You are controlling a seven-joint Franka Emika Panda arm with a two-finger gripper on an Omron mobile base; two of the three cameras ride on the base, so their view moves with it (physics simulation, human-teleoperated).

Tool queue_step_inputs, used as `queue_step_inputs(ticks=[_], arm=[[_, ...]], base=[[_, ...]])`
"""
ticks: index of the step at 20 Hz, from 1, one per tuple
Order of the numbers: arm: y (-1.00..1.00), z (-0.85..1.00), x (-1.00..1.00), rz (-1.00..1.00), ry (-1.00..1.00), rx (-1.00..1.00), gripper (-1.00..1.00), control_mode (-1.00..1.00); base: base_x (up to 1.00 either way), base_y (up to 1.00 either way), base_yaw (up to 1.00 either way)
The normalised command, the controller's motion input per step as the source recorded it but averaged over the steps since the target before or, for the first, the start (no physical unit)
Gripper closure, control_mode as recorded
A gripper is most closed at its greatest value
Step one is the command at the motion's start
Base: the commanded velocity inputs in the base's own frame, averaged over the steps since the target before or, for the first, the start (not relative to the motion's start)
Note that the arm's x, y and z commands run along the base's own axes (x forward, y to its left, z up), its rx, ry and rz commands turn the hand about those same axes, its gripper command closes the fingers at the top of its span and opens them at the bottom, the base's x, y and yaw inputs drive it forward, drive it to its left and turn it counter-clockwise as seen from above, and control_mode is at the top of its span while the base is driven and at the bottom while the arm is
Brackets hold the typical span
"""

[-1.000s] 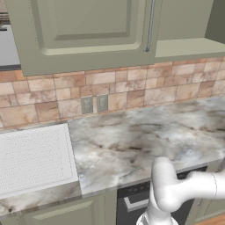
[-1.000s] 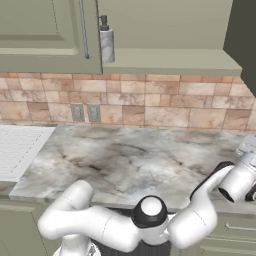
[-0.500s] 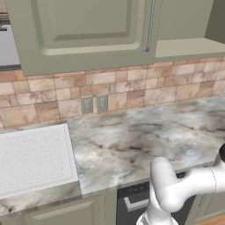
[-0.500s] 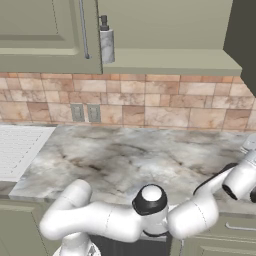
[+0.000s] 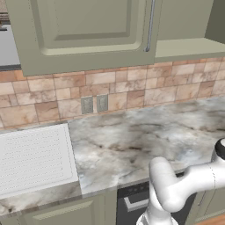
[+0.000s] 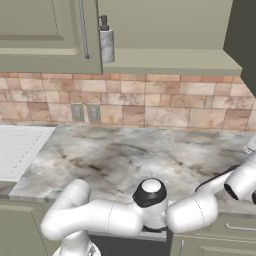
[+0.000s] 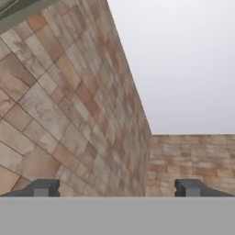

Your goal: Pick up the dish brush and soap dispenser from the sink, and place them back in the cabinet, and close the cabinet doors.

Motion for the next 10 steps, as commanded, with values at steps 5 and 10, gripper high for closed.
queue_step_inputs(ticks=[5,10], arm=[[0.0,-0.17,-0.01,0.0,-0.24,-0.05,-1.0,-1.0],[0.01,-0.15,0.0,0.01,-0.27,-0.09,-1.0,-1.0]], base=[[0.0,0.0,0.0],[0.0,0.0,0.0]])
